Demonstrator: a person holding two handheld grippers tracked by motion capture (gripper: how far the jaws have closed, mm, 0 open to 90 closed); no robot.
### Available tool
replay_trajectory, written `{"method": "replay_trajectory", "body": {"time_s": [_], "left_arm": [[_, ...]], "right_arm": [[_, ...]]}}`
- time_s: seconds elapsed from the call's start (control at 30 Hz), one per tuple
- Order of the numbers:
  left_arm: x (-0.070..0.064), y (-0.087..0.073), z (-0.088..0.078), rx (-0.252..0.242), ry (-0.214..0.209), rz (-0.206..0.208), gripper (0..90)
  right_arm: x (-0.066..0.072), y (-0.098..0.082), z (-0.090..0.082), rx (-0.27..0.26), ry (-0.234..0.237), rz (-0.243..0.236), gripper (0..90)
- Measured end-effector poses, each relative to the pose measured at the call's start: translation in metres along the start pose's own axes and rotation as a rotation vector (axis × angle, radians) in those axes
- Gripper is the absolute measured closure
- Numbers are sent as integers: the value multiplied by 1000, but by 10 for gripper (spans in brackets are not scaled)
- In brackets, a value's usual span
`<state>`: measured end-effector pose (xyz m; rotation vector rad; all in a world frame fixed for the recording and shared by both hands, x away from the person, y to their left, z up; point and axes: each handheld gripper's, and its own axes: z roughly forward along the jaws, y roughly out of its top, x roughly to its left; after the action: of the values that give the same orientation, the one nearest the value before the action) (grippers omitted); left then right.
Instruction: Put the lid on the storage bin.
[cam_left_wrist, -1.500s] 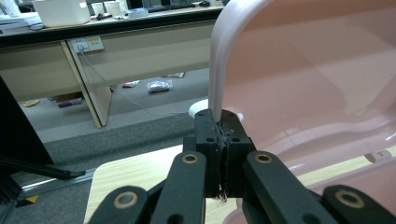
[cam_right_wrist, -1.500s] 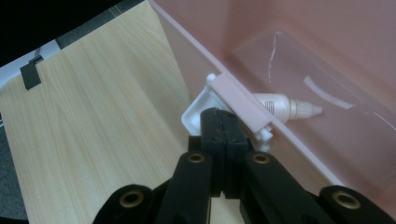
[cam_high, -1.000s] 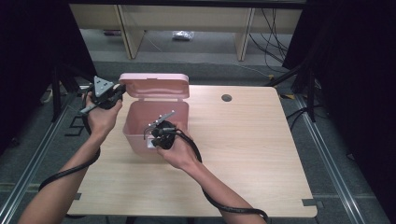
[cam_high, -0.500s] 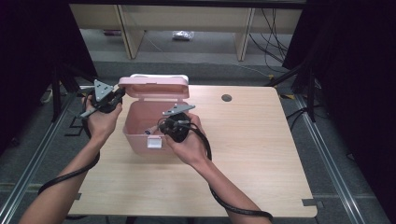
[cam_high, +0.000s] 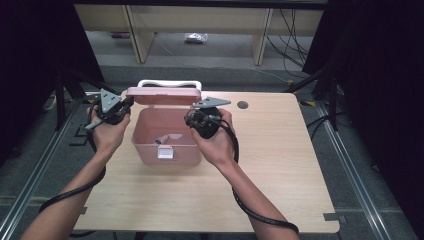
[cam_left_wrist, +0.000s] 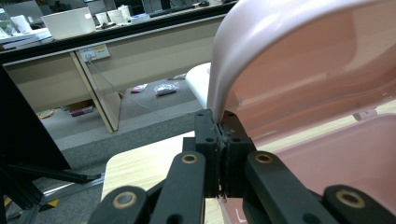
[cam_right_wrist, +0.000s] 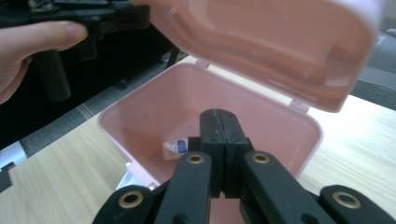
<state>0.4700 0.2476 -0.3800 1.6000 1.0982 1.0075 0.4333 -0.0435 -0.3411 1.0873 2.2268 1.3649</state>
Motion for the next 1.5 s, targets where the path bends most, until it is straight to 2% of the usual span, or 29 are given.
{"method": "replay_trajectory", "body": {"time_s": [0.03,0.07,0.1,0.13,0.23,0.27,0.33,0.4,0.47,0.5,0.6,0.63,0.7,0.8,0.83,0.93,1.0,1.03,1.07,1.17,1.2,1.27,1.33,1.37,1.4,1.43,1.5], "left_arm": [[0,0,0,0,-1,1,878],[0,-1,-1,3,-1,5,877],[0,-1,-2,4,-2,5,877],[0,-1,-2,4,-3,3,877],[-1,-4,-4,5,-7,-5,875],[-1,-5,-4,2,-7,-5,875],[-1,-5,-5,3,-7,-4,875],[-1,-7,-6,5,-10,-5,874],[-1,-8,-8,9,-14,-2,873],[-1,-8,-8,11,-15,-2,872],[-2,-11,-10,13,-17,3,871],[-2,-12,-11,14,-19,4,871],[-3,-14,-12,15,-19,3,870],[-3,-15,-14,18,-22,2,868],[-3,-16,-15,20,-23,5,868],[-4,-17,-16,19,-26,5,866],[-4,-17,-16,21,-27,5,866],[-4,-17,-16,22,-29,6,865],[-4,-17,-17,23,-30,6,864],[-3,-18,-18,30,-37,2,858],[-3,-18,-19,30,-40,2,844],[-2,-18,-24,44,-48,8,767],[-3,-19,-33,60,-69,6,683],[-4,-19,-37,61,-70,11,659],[-4,-19,-44,75,-81,28,641],[-5,-18,-51,69,-90,23,631],[-6,-16,-62,65,-102,32,624]], "right_arm": [[-3,2,0,-8,-2,-19,900],[-3,2,0,-10,-7,-1,900],[-5,4,0,-11,-12,-8,900],[-6,5,0,-4,-16,4,900],[-8,8,1,-23,-17,-7,900],[-8,9,1,-21,-15,5,900],[-9,10,2,-27,-18,-14,900],[-8,11,2,-23,-18,0,900],[-8,12,1,-23,-32,-16,900],[-7,11,2,-24,-20,6,900],[-8,11,2,-23,-26,18,900],[-10,11,1,-25,-40,-8,900],[-10,11,1,-22,-38,-14,900],[-10,11,0,-14,-36,12,900],[-11,12,0,-21,-37,-13,900],[-10,11,1,-22,-33,9,900],[-10,10,1,-20,-31,-6,900],[-9,10,0,-11,-36,15,900],[-9,10,0,-12,-35,16,900],[-10,9,0,-12,-32,-5,900],[-11,9,0,-18,-41,-22,900],[-11,8,0,-14,-40,-19,900],[-9,8,-1,-5,-33,13,900],[-9,8,-2,-5,-35,9,900],[-8,7,-2,-2,-33,9,900],[-9,7,-2,-3,-34,-12,900],[-8,5,-2,3,-25,7,900]]}}
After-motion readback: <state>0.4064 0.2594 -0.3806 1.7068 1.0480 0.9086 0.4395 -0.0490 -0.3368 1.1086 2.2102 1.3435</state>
